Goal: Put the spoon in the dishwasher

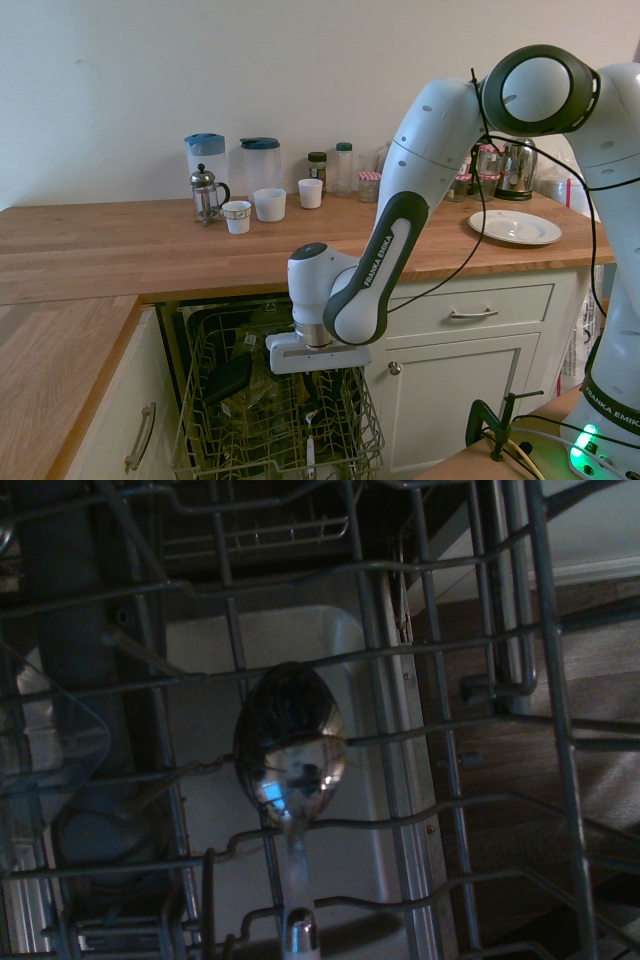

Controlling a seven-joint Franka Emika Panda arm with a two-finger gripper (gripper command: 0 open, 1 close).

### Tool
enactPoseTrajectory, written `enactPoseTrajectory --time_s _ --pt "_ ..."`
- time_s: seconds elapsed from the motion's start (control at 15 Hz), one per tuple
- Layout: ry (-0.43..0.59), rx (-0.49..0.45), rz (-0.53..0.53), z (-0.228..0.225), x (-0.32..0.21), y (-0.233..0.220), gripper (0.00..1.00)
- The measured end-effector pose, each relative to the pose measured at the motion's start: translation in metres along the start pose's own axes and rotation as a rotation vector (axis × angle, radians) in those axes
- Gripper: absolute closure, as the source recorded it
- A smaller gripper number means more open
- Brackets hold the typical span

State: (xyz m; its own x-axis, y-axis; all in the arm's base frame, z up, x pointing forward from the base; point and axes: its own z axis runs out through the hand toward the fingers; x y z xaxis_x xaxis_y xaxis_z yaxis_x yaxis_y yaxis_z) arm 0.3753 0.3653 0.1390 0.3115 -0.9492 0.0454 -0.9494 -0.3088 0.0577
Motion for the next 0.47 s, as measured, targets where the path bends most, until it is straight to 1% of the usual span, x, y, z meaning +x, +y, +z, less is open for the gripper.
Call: enactPoseTrajectory --time_s 0.2,0.47 --pt "0.026 0.017 -0.005 -0.041 0.001 0.001 0.00" --pt "0.066 0.033 -0.013 -0.100 0.004 0.021 0.00"
